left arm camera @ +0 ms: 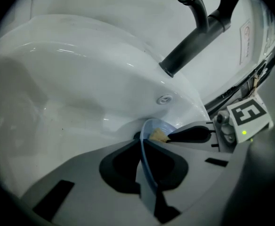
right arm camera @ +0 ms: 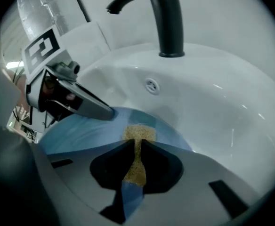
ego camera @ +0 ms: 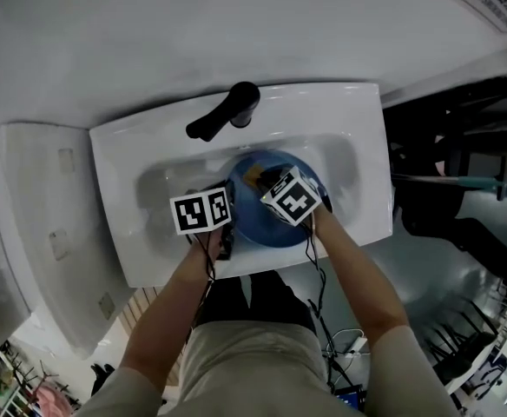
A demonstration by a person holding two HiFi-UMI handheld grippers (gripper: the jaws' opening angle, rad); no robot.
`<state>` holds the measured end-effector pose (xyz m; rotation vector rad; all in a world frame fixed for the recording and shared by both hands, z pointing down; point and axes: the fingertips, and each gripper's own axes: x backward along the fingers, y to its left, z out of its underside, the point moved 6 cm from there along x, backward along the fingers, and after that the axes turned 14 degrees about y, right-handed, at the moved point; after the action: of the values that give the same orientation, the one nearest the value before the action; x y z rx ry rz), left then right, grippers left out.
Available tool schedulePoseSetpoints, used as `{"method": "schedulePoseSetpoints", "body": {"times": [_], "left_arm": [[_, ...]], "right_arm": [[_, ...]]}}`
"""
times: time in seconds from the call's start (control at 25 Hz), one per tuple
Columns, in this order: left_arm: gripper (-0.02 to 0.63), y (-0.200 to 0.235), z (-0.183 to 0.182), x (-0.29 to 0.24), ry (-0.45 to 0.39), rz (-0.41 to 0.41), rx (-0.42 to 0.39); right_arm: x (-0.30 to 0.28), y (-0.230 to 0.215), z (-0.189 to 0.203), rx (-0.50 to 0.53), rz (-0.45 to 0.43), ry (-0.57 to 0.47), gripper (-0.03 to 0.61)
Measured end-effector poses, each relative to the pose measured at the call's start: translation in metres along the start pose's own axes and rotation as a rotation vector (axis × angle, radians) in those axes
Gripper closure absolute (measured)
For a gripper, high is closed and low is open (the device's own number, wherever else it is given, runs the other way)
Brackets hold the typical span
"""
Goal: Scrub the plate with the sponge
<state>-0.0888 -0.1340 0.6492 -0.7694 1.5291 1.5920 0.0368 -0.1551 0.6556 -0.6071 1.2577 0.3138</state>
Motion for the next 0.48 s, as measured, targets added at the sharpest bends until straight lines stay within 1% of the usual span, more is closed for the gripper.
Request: {"method": "schedulePoseSetpoints", "body": {"times": [0.12,0.24,0.28,0.36,0.48], "left_arm": [[0.592,0.002,0.000,-0.001,-0.013,-0.017,-0.004],[0.594,0.002,-0.003,0.000,-0.030,-0.038,-0.022],[0.594,0.002,-0.005,0.001,-0.034,-0.042,-0.031],[0.592,0.000,-0.010,0.002,-0.032,-0.042,-0.049],[0.591,-0.001,-0.014,0.002,-0.021,-0.035,-0.069]], "right_arm": [[0.002,-0.023,0.018,-0.038,0.095,0.057,0.525],[0.009,-0.040,0.044,-0.038,0.170,0.145,0.525],[0.013,-0.041,0.053,-0.029,0.172,0.176,0.525],[0.021,-0.035,0.068,-0.005,0.144,0.222,0.523],[0.035,-0.012,0.083,0.083,0.109,0.255,0.523]]}}
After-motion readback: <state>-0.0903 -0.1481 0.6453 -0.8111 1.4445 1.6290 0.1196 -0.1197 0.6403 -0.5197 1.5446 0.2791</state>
